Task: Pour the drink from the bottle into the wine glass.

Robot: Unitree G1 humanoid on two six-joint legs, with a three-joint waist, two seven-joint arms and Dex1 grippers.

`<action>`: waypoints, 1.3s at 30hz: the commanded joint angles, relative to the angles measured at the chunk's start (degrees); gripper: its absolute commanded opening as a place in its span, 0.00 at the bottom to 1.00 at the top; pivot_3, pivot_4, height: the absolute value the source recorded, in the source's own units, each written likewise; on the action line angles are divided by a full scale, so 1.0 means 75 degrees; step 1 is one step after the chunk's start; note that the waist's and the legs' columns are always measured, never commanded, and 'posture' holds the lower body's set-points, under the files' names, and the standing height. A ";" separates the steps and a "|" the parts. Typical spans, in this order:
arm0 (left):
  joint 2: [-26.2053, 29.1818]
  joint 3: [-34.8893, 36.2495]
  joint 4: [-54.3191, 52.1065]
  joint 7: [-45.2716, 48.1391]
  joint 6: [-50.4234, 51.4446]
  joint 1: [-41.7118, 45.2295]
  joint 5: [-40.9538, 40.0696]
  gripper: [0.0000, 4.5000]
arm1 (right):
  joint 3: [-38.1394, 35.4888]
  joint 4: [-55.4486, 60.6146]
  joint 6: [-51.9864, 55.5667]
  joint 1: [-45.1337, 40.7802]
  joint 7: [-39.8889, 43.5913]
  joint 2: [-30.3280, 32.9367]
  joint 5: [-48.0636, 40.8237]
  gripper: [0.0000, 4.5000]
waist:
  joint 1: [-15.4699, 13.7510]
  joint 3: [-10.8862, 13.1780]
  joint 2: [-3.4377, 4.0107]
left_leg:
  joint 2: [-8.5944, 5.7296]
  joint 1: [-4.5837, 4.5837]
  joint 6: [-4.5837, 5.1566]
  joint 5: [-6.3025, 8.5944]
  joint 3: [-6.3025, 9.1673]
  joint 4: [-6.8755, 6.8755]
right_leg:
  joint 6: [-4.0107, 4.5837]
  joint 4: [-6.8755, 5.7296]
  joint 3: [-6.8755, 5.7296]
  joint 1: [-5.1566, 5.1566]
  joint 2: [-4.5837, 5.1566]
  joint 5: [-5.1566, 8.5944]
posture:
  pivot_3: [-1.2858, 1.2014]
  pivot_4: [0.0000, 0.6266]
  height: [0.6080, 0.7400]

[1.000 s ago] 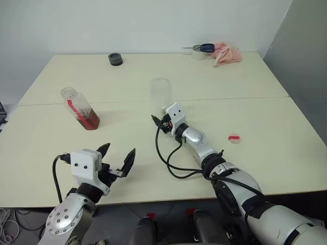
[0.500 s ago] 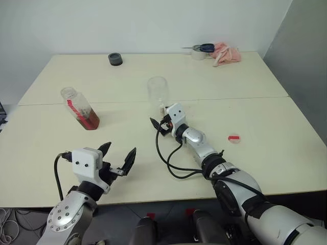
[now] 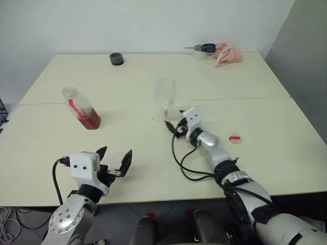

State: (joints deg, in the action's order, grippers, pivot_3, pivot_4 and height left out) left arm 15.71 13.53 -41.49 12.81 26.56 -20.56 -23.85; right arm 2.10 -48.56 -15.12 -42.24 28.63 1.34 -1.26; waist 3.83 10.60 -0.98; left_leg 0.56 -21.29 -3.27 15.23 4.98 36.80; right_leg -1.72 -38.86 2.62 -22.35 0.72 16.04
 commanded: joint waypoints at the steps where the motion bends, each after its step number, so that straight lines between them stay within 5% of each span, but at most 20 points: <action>1: -0.0218 0.0169 -0.0013 -0.0343 -0.0235 0.0171 0.0114 1.00 | 0.0103 0.2897 0.1434 0.0821 0.0730 0.0436 -0.0612 0.99 | -0.0036 0.0000 0.0000 | 0.0000 -0.0001 0.0000 0.0000 0.0002 -0.0001 | 0.0000 0.0000 -0.0001 0.0000 0.0000 0.0000 | 0.52 0.24 1.00; 6: -0.0400 0.0343 0.0236 -0.0737 -0.0346 0.0309 0.0386 1.00 | 0.0124 0.6987 0.4420 0.2253 0.1488 0.1778 -0.1808 0.99 | -0.0116 0.0006 0.0008 | 0.0002 -0.0011 -0.0004 0.0002 0.0012 0.0001 | -0.0024 0.0004 -0.0006 -0.0001 0.0001 0.0014 | 0.52 0.24 1.00; 12: -0.0261 0.1187 0.0872 -0.0978 -0.0337 0.0884 0.0250 1.00 | -0.0184 0.9728 0.6571 0.2740 0.2932 0.3567 -0.4045 0.99 | -0.0129 0.0014 0.0000 | -0.0001 -0.0016 -0.0006 0.0003 0.0013 0.0002 | -0.0041 0.0027 -0.0013 -0.0001 -0.0015 0.0024 | 0.52 0.24 1.00; 18: 0.0484 0.1778 0.1820 -0.0665 -0.0241 0.1688 0.0170 1.00 | -0.0198 1.0409 0.7254 0.2406 0.2805 0.3795 -0.5027 0.99 | -0.0140 0.0018 -0.0010 | 0.0013 -0.0020 -0.0007 0.0004 0.0020 0.0001 | -0.0040 0.0036 -0.0020 -0.0001 -0.0038 0.0025 | 0.52 0.24 1.00; 39: 0.1761 0.1875 0.3856 0.0515 -0.0509 0.3247 0.0144 1.00 | 0.0018 1.0694 0.7057 0.2312 0.2078 0.3674 -0.5007 0.99 | -0.0266 0.0019 -0.0013 | 0.0010 -0.0072 -0.0016 0.0008 0.0030 0.0002 | -0.0019 0.0044 -0.0030 -0.0046 -0.0027 0.0010 | 0.52 0.24 1.00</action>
State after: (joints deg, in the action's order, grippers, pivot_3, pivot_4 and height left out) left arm 27.74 26.47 -12.36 15.81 24.35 3.00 -22.84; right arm 2.59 29.15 39.19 -25.13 44.04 28.44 -38.84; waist 1.84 10.75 -1.08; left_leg 0.64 -21.83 -3.39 15.29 5.21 36.82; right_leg -1.87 -38.54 2.40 -22.69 0.52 16.11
